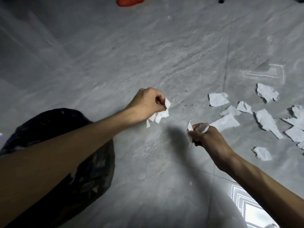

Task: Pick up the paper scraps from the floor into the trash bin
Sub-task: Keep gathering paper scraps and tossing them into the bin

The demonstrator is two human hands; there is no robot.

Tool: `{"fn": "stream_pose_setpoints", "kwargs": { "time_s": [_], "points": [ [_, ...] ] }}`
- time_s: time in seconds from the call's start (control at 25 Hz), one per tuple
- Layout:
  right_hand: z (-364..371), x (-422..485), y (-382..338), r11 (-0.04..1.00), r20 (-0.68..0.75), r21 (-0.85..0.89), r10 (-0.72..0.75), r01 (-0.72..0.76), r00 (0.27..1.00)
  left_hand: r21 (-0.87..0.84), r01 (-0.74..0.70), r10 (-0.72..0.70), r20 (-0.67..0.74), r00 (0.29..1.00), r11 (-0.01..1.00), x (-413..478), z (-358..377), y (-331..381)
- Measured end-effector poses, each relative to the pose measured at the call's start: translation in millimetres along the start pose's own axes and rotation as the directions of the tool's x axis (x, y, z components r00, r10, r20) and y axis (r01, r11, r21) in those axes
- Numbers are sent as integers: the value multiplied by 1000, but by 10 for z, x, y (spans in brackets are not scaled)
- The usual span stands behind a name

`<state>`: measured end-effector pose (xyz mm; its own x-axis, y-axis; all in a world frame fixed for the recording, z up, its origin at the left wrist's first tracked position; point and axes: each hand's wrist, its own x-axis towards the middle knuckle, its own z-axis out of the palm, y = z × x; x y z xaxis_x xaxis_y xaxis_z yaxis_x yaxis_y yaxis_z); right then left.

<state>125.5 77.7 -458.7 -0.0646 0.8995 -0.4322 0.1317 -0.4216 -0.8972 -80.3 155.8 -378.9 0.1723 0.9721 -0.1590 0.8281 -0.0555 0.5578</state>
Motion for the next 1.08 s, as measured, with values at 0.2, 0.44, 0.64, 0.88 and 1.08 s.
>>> {"fn": "stream_pose_setpoints", "kwargs": {
  "time_s": [0.2,0.44,0.64,0.88,1.08],
  "points": [
    [894,-142,-685,979,137,51,-202,196,970,5,-130,128,-205,970,992,-1000,-1215,-151],
    [2103,-432,-1423,815,256,113,-577,569,776,59,268,-259,-124,958,962,-1867,-1266,-1370],
    [2480,-410,-1378,509,728,-420,-305,751,614,15,441,-440,-35,897,897,-2099,-1229,-1865],
    [2284,-226,-1228,455,462,-710,-276,537,843,-30,428,-428,-129,895,903,-1932,-1205,-1704],
    [2058,-227,-1197,745,376,-605,-44,281,926,-4,356,-353,-140,925,934,-1673,-1112,-1333]
  ]
}}
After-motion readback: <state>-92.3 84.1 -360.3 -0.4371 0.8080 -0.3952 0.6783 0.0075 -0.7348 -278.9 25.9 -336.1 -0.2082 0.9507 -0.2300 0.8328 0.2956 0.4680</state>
